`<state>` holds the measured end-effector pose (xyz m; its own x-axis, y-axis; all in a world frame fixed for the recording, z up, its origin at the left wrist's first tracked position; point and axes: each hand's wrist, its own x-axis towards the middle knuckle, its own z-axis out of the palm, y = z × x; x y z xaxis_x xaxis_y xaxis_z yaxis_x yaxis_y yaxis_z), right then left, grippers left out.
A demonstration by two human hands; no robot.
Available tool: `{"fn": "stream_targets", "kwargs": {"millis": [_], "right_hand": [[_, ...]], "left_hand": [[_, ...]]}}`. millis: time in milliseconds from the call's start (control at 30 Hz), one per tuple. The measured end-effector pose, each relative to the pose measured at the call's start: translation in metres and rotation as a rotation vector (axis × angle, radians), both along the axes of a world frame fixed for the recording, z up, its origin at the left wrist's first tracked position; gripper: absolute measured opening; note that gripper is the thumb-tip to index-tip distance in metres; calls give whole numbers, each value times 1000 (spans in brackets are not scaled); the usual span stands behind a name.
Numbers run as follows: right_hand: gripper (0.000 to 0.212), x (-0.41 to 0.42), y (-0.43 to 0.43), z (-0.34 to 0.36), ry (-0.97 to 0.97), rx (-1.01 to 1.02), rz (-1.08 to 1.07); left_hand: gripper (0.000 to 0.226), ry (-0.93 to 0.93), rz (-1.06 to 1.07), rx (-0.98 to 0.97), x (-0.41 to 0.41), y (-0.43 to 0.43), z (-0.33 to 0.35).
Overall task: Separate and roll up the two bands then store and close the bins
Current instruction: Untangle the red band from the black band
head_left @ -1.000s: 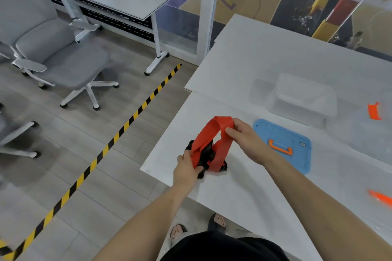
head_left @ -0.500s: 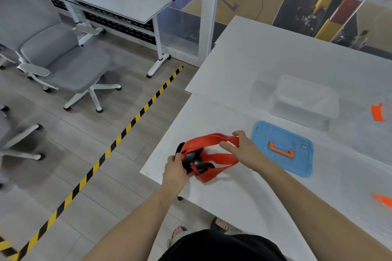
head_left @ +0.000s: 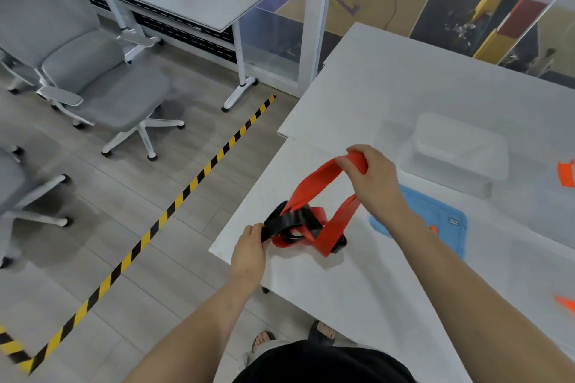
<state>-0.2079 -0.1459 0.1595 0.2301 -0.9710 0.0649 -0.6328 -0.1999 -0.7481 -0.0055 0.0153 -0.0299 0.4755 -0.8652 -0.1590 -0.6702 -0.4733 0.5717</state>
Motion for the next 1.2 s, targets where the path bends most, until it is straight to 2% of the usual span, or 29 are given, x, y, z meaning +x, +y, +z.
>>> {"fn": "stream_targets", "kwargs": {"millis": [133, 233, 333, 467, 533, 633, 767, 833, 900, 1000, 1100, 1200], "right_hand": [[38, -4, -10, 16, -60, -21, -47], [35, 0, -3, 5, -52, 90, 11], [33, 4, 9, -18, -45, 183, 46], [32, -1, 17, -26, -121, 243, 70], [30, -7, 18, -24, -85, 251, 193], [31, -20, 20, -32, 91, 242, 353], [32, -43, 26, -61, 293, 298, 445], [33, -53, 30, -71, 358, 286, 468], [37, -62, 29, -76, 373, 219, 463], [40, -73, 23, -78, 354, 150, 445], [39, -85, 24, -82, 437, 191, 494], [35, -97, 33, -97, 552, 278, 523]], "left_hand": [[15, 264, 322, 18, 28, 4, -5], [21, 316, 275, 72, 33, 1, -5], [26, 418, 316, 58, 27, -11, 3], [23, 579, 337, 62, 18, -23, 17], [23, 619, 360, 67, 18, -27, 17], [34, 678, 337, 94, 22, -28, 12], [58, 576, 112, 230, 22, -34, 13], [52, 496, -3, 212, 16, -40, 15], [46, 286, -124, 214, 10, -49, 15], [43, -93, -283, 348, 1, -61, 15], [33, -130, -247, 376, -9, -73, 16], [26, -25, -258, 240, -9, -84, 7]]}}
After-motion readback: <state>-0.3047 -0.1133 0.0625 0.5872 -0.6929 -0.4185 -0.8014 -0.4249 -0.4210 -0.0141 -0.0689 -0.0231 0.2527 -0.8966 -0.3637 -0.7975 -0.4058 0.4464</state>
